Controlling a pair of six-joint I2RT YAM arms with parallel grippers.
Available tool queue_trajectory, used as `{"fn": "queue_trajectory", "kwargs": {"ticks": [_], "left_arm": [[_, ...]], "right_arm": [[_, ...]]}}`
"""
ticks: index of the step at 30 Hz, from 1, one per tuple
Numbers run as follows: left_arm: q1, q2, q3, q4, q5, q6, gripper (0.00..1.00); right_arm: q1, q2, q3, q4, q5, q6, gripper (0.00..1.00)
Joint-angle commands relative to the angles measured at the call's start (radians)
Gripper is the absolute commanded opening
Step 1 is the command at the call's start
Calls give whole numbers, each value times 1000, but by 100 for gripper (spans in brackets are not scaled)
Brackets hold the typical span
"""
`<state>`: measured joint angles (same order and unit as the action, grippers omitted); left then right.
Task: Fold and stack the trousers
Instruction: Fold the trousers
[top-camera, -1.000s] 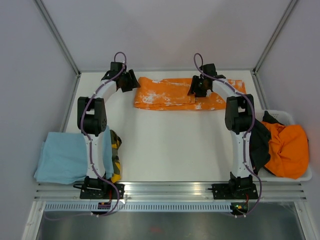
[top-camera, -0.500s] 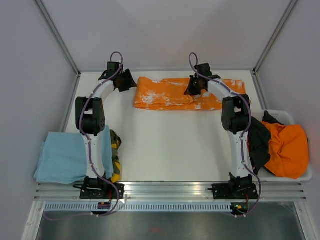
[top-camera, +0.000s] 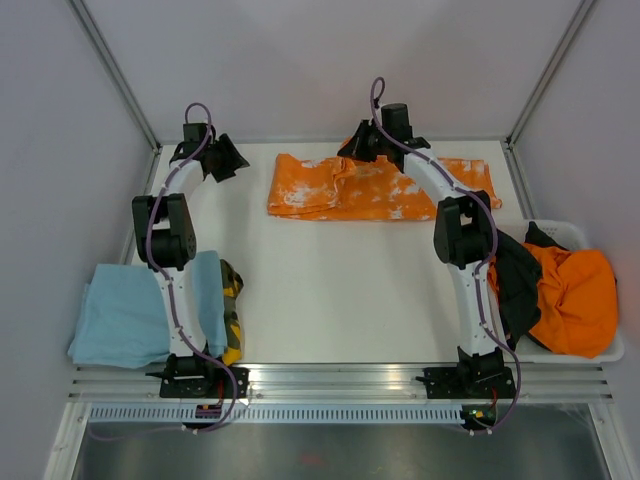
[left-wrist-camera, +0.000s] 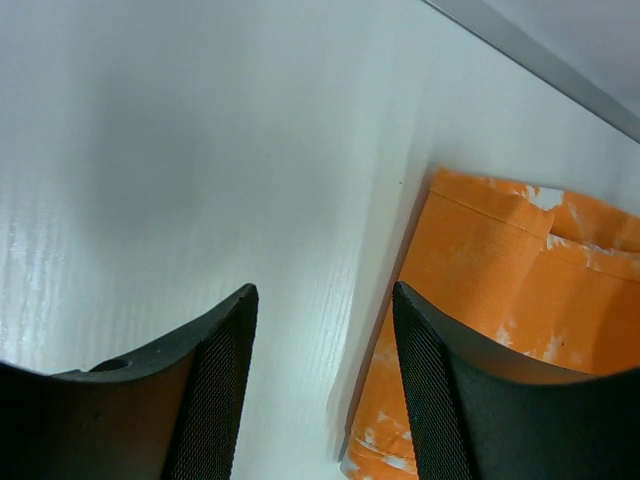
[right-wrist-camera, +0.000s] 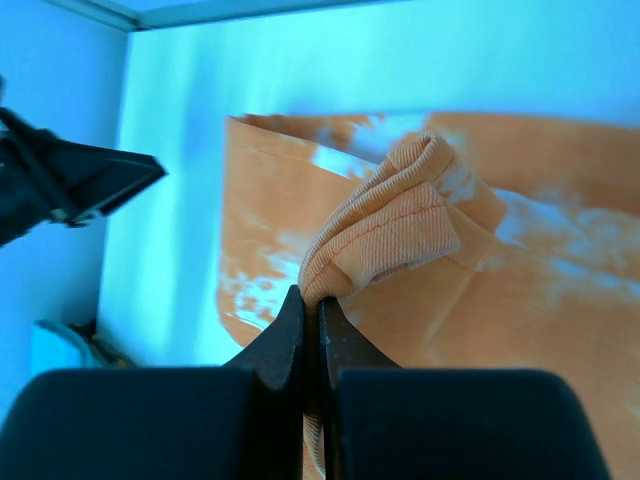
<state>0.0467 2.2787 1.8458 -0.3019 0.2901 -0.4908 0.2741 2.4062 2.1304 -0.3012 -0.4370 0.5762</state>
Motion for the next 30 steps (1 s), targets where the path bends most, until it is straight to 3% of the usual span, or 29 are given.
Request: {"fn": "queue_trajectory", "kwargs": {"ticks": [1,12,21,23,27,30], "left_arm": [[10,-45,1,47,27,-37,62],[19,-48,-8,79,83,-69,61],[-21,-45,-33,149,185,-54,62],[-53,-35,-22,135,173,-23,63],[-96,-4,7,95,109,-5,66],[-102,15,10,81,84,3,67]], "right_arm": [[14,-27,59,152,-94,56,0],[-6,-51,-102,-177,148,-174,0],[-84,-47,-121,-283,250,-239,0],[-98,-39,-104,-303,239,-249,6],[-101,-36,-69,-377,288,-308,35],[-102,-45,-53,-423,339,-346,43]]}}
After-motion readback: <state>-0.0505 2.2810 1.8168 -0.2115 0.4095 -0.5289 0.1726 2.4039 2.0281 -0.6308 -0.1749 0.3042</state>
